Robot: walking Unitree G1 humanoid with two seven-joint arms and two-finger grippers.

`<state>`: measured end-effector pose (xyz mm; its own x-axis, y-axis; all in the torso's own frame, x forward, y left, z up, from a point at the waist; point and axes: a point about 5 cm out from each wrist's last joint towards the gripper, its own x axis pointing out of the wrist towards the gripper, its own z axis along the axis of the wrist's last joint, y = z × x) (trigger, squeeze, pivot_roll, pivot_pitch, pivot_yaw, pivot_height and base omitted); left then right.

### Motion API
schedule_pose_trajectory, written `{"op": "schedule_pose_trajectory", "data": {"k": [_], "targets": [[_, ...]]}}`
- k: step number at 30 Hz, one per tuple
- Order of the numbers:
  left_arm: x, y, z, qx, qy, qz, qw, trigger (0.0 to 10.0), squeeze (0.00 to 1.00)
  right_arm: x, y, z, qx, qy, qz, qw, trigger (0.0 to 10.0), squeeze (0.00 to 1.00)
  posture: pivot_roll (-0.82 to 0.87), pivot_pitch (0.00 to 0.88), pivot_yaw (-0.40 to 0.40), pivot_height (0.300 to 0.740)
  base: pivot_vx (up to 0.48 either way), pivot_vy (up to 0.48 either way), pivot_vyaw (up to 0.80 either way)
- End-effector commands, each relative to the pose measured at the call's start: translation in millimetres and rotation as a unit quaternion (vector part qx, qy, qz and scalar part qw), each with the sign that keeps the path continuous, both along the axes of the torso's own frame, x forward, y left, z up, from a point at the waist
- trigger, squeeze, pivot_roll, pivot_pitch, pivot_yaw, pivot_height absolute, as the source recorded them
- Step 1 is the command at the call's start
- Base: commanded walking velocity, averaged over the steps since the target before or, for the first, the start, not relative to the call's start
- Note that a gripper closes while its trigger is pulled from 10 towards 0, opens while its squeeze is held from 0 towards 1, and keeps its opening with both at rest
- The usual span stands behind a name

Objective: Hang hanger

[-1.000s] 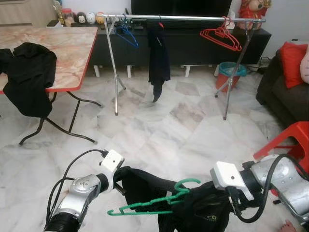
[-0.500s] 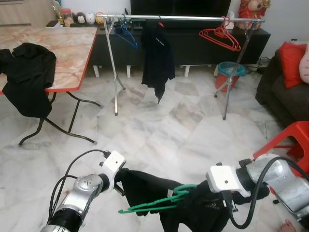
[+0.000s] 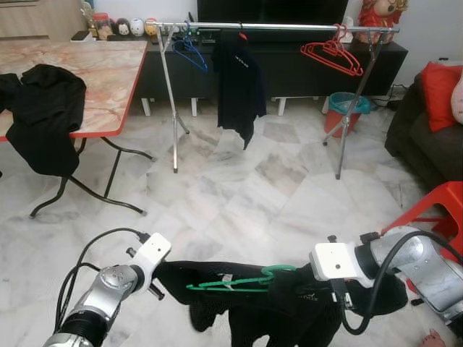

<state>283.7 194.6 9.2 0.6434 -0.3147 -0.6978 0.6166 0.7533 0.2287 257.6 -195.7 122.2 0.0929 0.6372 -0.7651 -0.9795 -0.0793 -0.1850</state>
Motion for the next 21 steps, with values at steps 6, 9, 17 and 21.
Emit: {"op": "schedule_pose_trajectory", "data": {"k": [6, 9, 17, 21], "targets": [[-21.5, 66.3, -12, 0.113, 0.045, 0.097, 0.988, 10.0, 0.0, 2.3, -37.8, 7, -0.107, -0.015, -0.023, 0.994, 0.0, 0.0, -0.06, 0.0, 0.006, 0.74, 0.0, 0.0, 0.0], [-19.5, 65.6, -10, 0.111, 0.042, 0.097, 0.988, 10.0, 0.0, 4.9, -36.1, 6, -0.108, -0.029, -0.026, 0.993, 0.0, 0.0, -0.06, 0.0, 0.005, 0.74, 0.0, 0.0, 0.0], [-15.5, 62.1, -7, 0.105, 0.036, 0.09, 0.99, 10.0, 0.0, 20.7, -26.7, 7, -0.081, -0.097, -0.06, 0.99, 0.0, 0.0, -0.05, 0.0, 0.002, 0.74, 0.0, 0.0, 0.0], [-15.9, 60.1, -8, 0.103, 0.039, 0.085, 0.99, 10.0, 0.0, 25.0, -23.3, 8, -0.07, -0.116, -0.068, 0.989, 0.0, 0.0, -0.05, 0.0, 0.001, 0.74, 0.0, 0.0, 0.0]]}}
